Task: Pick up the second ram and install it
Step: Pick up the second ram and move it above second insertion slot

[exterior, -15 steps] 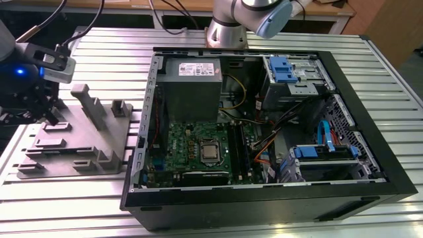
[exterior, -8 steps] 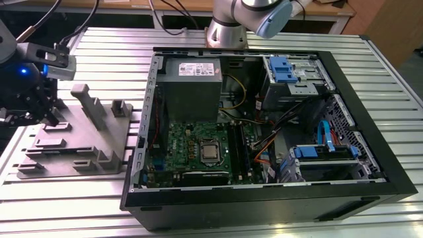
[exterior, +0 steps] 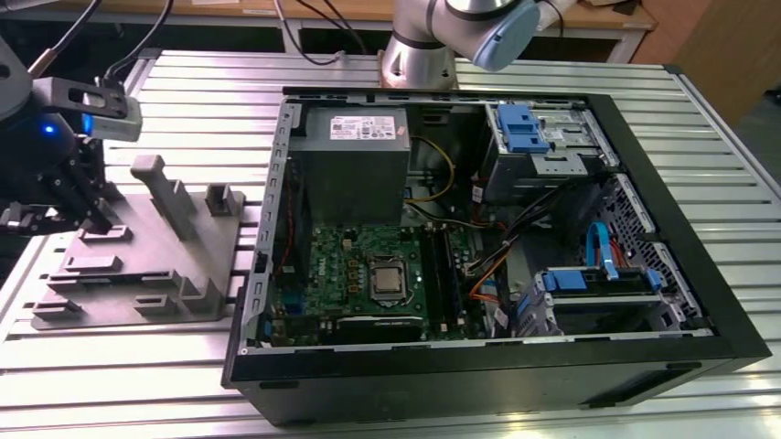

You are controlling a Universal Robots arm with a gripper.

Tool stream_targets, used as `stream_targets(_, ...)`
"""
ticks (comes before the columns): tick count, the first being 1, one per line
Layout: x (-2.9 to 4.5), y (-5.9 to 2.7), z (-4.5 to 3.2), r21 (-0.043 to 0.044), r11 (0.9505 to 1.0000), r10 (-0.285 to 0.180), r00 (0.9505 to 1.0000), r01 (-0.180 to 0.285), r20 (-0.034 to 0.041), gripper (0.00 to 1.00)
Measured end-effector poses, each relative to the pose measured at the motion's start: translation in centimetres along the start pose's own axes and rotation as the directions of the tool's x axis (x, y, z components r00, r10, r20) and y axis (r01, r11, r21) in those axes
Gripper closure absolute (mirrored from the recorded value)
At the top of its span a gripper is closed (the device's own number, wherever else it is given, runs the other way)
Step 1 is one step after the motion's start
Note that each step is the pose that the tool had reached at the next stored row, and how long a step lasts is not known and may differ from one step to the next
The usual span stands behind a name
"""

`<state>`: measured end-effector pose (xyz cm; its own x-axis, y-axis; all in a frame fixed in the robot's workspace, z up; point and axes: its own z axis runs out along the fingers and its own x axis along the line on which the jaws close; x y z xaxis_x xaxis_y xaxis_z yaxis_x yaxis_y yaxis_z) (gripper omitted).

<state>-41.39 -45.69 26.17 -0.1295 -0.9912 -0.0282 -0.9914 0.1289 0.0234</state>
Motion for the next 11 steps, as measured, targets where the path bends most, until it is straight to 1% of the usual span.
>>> stream_targets(2, 0.0, 0.0, 0.06, 0.0065, 0.9997, -0.022, 0.9998, 0.022, 0.001, 0.9)
stream_targets(4, 0.05, 0.03, 0.13, 0.0097, 0.9994, -0.033, 0.9994, 0.033, 0.0015, 0.9)
stream_targets(7, 0.23, 0.23, 0.24, 0.0099, 0.9992, -0.04, 0.9992, 0.04, 0.0013, 0.9)
stream_targets(11, 0.78, 0.42, 0.44, 0.0099, 0.9989, -0.045, 0.999, 0.045, 0.0013, 0.9)
